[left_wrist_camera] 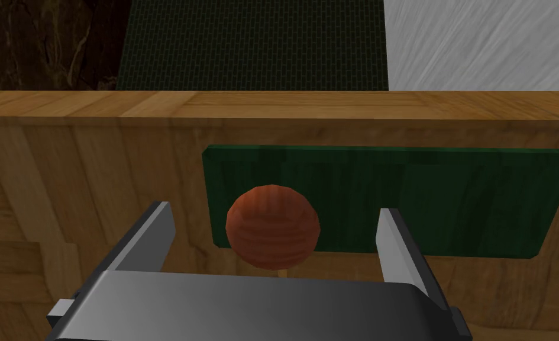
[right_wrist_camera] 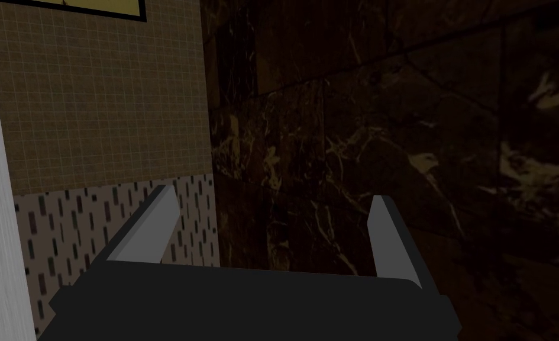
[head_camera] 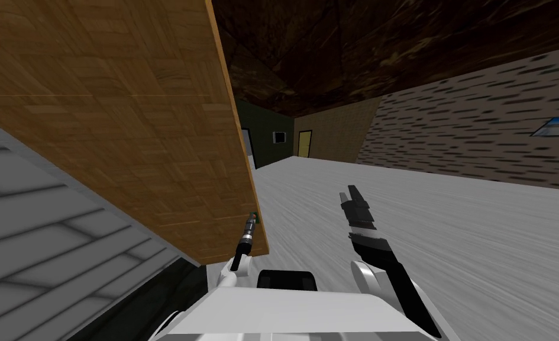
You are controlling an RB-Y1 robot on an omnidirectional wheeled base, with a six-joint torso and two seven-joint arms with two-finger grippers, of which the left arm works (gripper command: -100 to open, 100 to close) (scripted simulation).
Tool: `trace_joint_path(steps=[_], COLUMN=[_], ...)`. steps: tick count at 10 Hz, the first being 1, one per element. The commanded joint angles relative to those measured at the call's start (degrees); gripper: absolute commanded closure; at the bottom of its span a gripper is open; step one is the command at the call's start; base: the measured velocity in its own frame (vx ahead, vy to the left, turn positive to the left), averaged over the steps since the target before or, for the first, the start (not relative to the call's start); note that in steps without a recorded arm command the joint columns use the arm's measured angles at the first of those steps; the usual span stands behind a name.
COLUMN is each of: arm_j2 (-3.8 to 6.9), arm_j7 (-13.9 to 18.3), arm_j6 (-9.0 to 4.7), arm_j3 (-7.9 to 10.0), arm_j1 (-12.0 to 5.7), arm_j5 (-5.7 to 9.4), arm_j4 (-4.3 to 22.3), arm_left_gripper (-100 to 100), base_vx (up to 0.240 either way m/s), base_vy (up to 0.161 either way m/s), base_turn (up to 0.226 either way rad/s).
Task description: Push the door open
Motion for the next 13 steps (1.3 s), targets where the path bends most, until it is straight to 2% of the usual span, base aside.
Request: trace_joint_path(steps=[1, 6, 13], arm_j2=[0.01, 0.01, 0.81], arm_j7=[0.0, 0.0, -1.4], arm_j6=[0.04, 0.04, 0.89], arm_j3=[-0.02, -0.02, 4.15], arm_j1=[0.02, 0.02, -0.30], arm_j5=[-0.01, -0.01, 2.37], arm_j4=[0.0, 0.0, 0.5], arm_left_gripper=[100, 100, 100], base_vx=[-0.018, -0.024, 0.173], base_vy=[-0.003, -0.004, -0.057], base_turn=[0.012, 0.001, 0.053])
